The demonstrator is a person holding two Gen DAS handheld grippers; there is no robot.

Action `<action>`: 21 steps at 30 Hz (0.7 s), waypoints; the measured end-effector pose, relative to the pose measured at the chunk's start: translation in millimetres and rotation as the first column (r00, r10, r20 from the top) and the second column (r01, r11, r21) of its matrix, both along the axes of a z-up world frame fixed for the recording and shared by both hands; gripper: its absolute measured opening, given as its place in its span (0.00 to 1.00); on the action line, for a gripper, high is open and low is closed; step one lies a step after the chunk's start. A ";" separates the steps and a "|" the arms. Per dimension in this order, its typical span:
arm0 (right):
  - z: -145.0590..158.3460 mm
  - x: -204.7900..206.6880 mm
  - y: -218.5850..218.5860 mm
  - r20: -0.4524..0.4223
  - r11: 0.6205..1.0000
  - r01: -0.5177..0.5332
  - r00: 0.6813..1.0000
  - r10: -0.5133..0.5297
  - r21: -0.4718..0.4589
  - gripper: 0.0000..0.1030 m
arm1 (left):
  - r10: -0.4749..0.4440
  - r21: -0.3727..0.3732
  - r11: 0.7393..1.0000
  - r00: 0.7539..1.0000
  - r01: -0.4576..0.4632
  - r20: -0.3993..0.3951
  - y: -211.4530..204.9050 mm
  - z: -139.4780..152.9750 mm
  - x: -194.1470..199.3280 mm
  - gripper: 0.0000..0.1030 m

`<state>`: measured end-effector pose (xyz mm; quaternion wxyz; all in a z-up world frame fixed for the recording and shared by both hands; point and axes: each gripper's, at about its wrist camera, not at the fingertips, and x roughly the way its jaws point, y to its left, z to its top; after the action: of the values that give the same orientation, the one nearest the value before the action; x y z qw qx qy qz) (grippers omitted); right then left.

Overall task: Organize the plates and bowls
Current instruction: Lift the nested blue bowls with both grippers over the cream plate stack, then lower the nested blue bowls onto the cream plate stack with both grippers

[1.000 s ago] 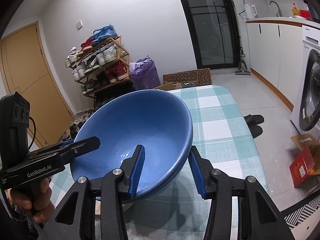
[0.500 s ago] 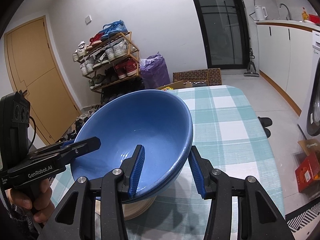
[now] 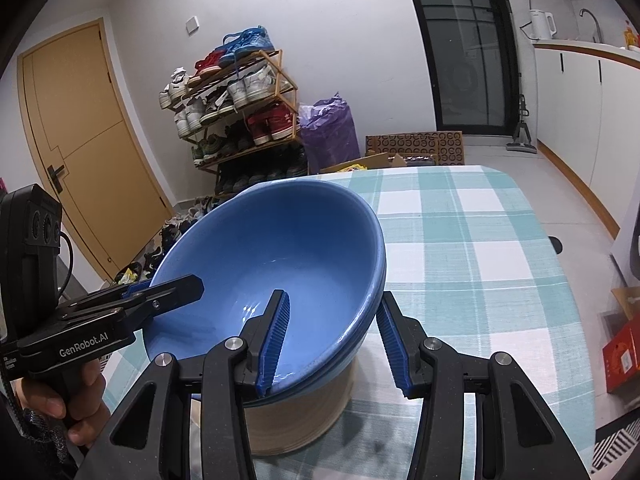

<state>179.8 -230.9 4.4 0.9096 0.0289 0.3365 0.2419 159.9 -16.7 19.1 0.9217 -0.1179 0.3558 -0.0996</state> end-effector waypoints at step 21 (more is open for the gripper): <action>-23.8 6.7 38.8 -0.042 0.998 -0.062 0.997 0.062 -0.011 0.45 | 0.053 0.001 0.999 0.998 -0.053 -0.040 27.0 -21.4 -5.8 0.34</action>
<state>186.6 -192.1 -19.4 0.8947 0.0180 0.3574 0.2672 154.0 10.4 -2.3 0.9167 -0.1293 0.3710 -0.0728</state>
